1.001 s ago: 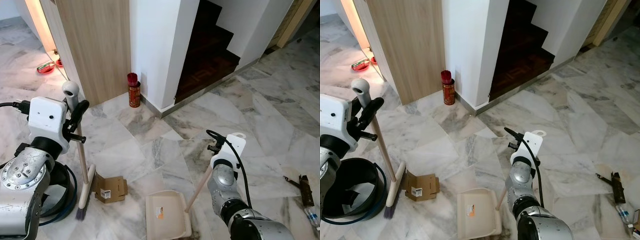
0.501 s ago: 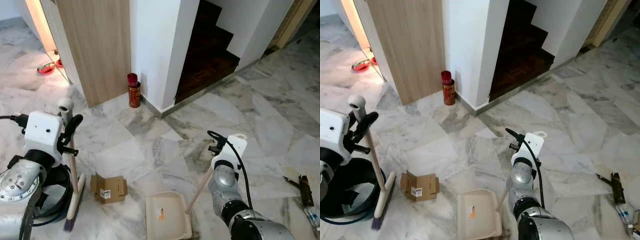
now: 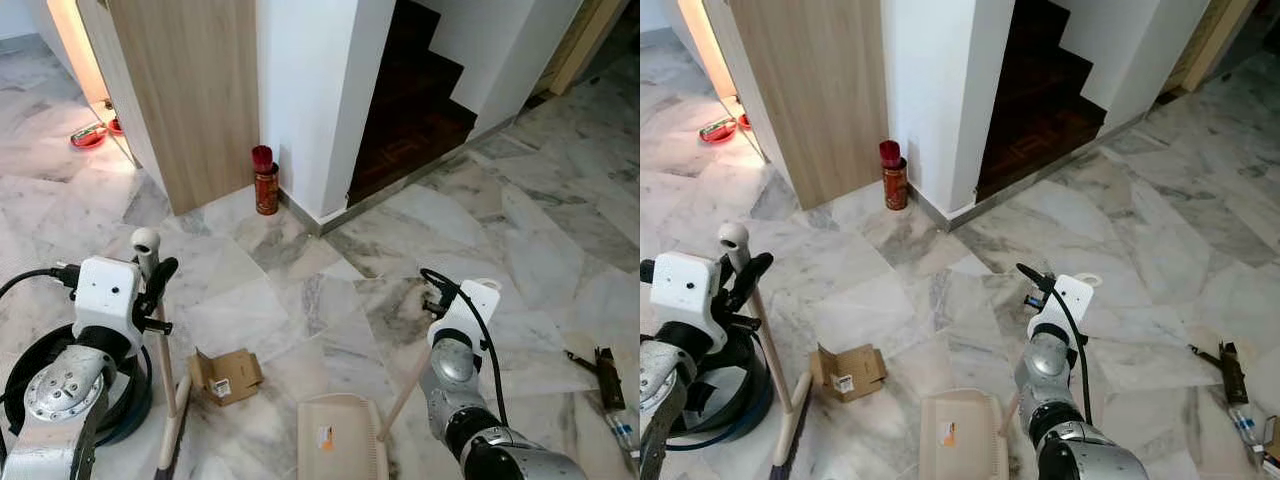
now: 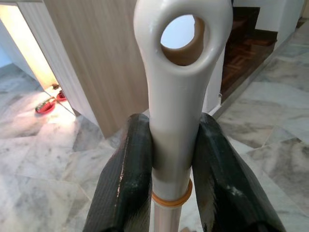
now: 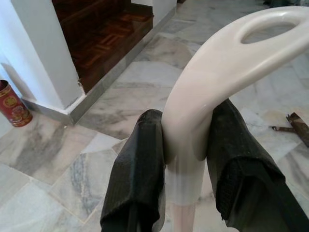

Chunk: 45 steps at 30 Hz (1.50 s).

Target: Sweep floor

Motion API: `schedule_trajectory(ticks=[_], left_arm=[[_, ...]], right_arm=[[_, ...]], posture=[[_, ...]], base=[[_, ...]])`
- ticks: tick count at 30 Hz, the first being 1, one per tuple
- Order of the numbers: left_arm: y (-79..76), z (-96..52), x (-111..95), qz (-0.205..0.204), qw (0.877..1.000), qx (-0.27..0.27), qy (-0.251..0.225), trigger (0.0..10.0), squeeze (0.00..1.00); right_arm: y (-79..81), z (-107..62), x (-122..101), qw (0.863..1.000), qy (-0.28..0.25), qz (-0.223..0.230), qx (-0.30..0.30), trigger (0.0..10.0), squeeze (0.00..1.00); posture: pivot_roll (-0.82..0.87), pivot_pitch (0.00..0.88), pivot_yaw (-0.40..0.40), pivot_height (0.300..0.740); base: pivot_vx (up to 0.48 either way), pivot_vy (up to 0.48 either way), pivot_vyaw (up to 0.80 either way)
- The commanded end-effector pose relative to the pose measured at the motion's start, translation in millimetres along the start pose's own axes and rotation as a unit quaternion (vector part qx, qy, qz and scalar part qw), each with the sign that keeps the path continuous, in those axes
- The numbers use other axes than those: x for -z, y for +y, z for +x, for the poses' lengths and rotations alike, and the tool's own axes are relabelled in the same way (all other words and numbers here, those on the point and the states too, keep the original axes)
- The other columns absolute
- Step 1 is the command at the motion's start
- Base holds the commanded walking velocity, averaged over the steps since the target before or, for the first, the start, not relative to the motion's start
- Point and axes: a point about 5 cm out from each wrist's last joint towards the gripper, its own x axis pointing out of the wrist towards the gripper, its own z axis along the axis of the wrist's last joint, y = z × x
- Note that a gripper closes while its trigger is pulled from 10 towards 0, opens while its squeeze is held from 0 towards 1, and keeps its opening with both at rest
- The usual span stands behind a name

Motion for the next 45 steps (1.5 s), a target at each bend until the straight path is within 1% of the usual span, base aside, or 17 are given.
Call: schedule_trajectory(ticks=[1,5,8,14,18,21,24,25,29,30,31,33,36,37,41,44,45], left_arm=[[-3.1,-0.2,-1.5,-0.014,1.000,0.014,-0.014,10.0,0.00],[-7.1,-0.2,-1.8,-0.025,0.999,0.030,-0.012,10.0,0.00],[-8.3,0.9,-2.8,-0.043,0.998,0.031,-0.017,10.0,0.00],[-14.5,4.1,-6.6,-0.068,0.996,0.050,-0.024,10.0,0.00],[-19.5,4.9,-9.9,-0.107,0.991,0.073,-0.025,10.0,0.00],[-18.8,3.3,-18.4,-0.138,0.985,0.093,-0.032,10.0,0.00],[-16.0,4.1,-23.3,-0.146,0.984,0.089,-0.041,10.0,0.00],[-14.1,5.8,-30.5,-0.158,0.982,0.089,-0.052,10.0,0.00],[-14.2,9.2,-41.0,-0.165,0.979,0.098,-0.067,10.0,0.00],[-13.3,11.2,-47.8,-0.165,0.978,0.096,-0.080,10.0,0.00],[-7.6,15.8,-63.2,-0.159,0.978,0.082,-0.109,10.0,0.00],[-4.0,17.7,-69.7,-0.155,0.978,0.073,-0.121,10.0,0.00],[9.4,21.0,-85.3,-0.097,0.983,0.037,-0.149,10.0,0.00],[13.0,20.5,-88.5,-0.066,0.986,0.031,-0.152,10.0,0.00],[19.0,19.0,-92.4,-0.045,0.986,0.015,-0.160,10.0,0.00],[22.2,17.5,-91.6,-0.001,0.988,0.012,-0.152,10.0,0.00],[22.2,17.5,-91.6,-0.001,0.988,0.012,-0.152,10.0,0.00]], right_arm=[[-8.1,1.9,-2.2,1.000,-0.013,-0.008,0.017,10.0,0.00],[-9.8,2.3,-3.2,0.999,-0.016,-0.008,0.030,10.0,0.00],[-10.6,3.0,-3.9,0.999,-0.013,-0.002,0.041,10.0,0.00],[-6.1,3.9,-5.8,0.999,-0.008,0.010,0.031,10.0,0.00],[-5.5,4.7,-6.8,0.999,-0.006,0.015,0.032,10.0,0.00],[-5.5,5.2,-7.3,0.999,-0.006,0.014,0.031,10.0,0.00],[-5.5,5.4,-7.4,0.999,-0.005,0.015,0.030,10.0,0.00],[-5.4,5.5,-7.5,0.999,-0.005,0.015,0.030,10.0,0.00],[-3.7,5.3,-7.6,0.999,-0.003,0.017,0.027,10.0,0.00],[-2.6,5.1,-7.8,0.999,-0.003,0.018,0.026,10.0,0.00],[-0.8,4.9,-7.9,0.999,-0.001,0.023,0.023,10.0,0.00],[-0.2,4.9,-7.9,0.999,0.000,0.025,0.021,10.0,0.00],[0.4,5.0,-8.5,1.000,-0.002,0.023,0.019,10.0,0.00],[0.2,5.1,-8.6,1.000,-0.002,0.023,0.020,10.0,0.00],[-0.7,5.5,-8.9,1.000,-0.002,0.024,0.021,10.0,0.00],[-1.9,5.5,-8.3,1.000,-0.002,0.023,0.021,10.0,0.00],[-1.9,5.5,-8.3,1.000,-0.002,0.023,0.021,10.0,0.00]], posture=[[0.16,0.120,-0.131,0.740],[0.17,0.119,-0.131,0.740],[0.17,0.110,-0.133,0.740],[0.17,0.106,-0.137,0.740],[0.17,0.105,-0.139,0.740],[0.17,0.101,-0.141,0.740],[0.18,0.101,-0.141,0.740],[0.18,0.099,-0.142,0.740],[0.18,0.097,-0.142,0.740],[0.18,0.097,-0.142,0.740],[0.19,0.093,-0.144,0.740],[0.19,0.092,-0.144,0.740],[0.19,0.092,-0.145,0.740],[0.19,0.092,-0.145,0.740],[0.18,0.091,-0.144,0.740],[0.18,0.093,-0.144,0.740],[0.18,0.093,-0.144,0.740]], base=[[0.000,0.000,0.00],[0.000,0.000,0.00],[0.000,0.000,0.00],[0.000,0.000,0.00],[0.000,0.000,0.00],[0.000,0.000,0.00],[0.000,0.000,0.00],[0.000,0.000,0.00],[0.000,0.000,0.00],[0.000,0.000,0.00],[0.000,0.000,0.00],[0.000,0.000,0.00],[0.000,0.000,0.00],[0.000,0.000,0.00],[0.000,0.000,0.00],[0.000,0.000,0.00],[0.000,0.000,0.00]])
